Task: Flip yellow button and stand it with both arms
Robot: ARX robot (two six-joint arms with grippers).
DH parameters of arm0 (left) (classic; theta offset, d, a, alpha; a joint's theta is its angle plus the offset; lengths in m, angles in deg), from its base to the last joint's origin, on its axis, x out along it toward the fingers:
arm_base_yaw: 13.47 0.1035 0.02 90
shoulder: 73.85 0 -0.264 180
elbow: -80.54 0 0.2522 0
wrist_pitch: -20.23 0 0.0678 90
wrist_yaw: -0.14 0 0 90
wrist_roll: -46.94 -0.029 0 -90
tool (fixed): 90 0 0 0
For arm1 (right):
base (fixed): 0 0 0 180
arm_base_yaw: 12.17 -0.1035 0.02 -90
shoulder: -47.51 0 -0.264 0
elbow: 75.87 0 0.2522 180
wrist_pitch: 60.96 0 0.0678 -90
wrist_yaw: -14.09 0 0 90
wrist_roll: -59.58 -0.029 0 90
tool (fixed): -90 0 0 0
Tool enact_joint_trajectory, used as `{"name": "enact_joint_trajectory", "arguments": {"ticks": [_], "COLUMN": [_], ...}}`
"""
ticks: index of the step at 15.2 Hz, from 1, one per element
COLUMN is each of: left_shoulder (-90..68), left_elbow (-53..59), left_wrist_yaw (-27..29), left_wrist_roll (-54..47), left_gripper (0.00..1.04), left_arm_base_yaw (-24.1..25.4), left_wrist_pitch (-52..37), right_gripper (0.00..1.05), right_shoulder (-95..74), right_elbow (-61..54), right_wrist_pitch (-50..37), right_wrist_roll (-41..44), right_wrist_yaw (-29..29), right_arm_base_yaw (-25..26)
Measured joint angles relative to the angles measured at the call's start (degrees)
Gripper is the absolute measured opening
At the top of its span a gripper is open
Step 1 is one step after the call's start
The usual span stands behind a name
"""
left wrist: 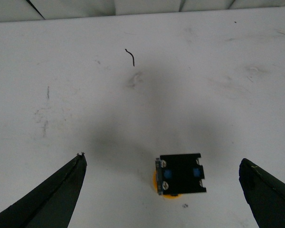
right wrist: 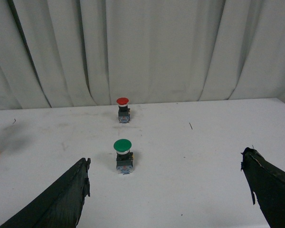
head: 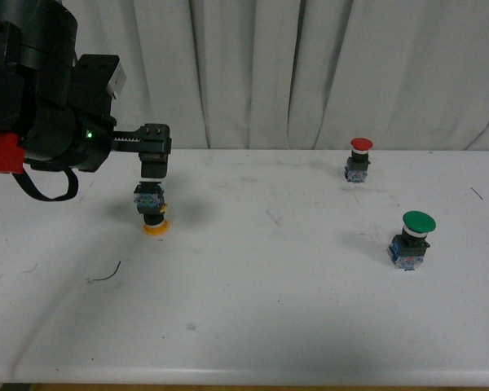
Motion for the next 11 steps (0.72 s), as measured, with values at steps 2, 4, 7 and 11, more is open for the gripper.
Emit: {"name": "enact_joint_trajectory", "arguments": {"ticks": [2,4,7,11], "left_shoulder": [-2.34,-3.89,-5.14,-6.80], "left_elbow": [-3.08,-4.87,-6.75,-6.75], "left_wrist_yaw": [-0.44,-0.46,-1.11,-1.29], "left_wrist_roll": [2.14,2.73,3.19,3.04], "left_gripper": [0.98,0.98,0.98,0.98], "left_arm_base_yaw": [0.33,0.26,-0.24,-1.03], "left_wrist_pitch": [3.10,5.33,7.80,5.31], "right_gripper": [0.98,0.98,0.98,0.98], "right_shoulder": [0.00,0.00,0.00,0.00], "right_elbow": [0.00,0.00,0.00,0.00], "right_wrist_pitch": [0.02,0.00,0.00,0.00], "right_wrist_roll": [0.00,0.00,0.00,0.00], "right_wrist_yaw": [0.00,0.00,0.00,0.00], "right_arm_base_yaw": [0.00,0.00,0.00,0.00]}}
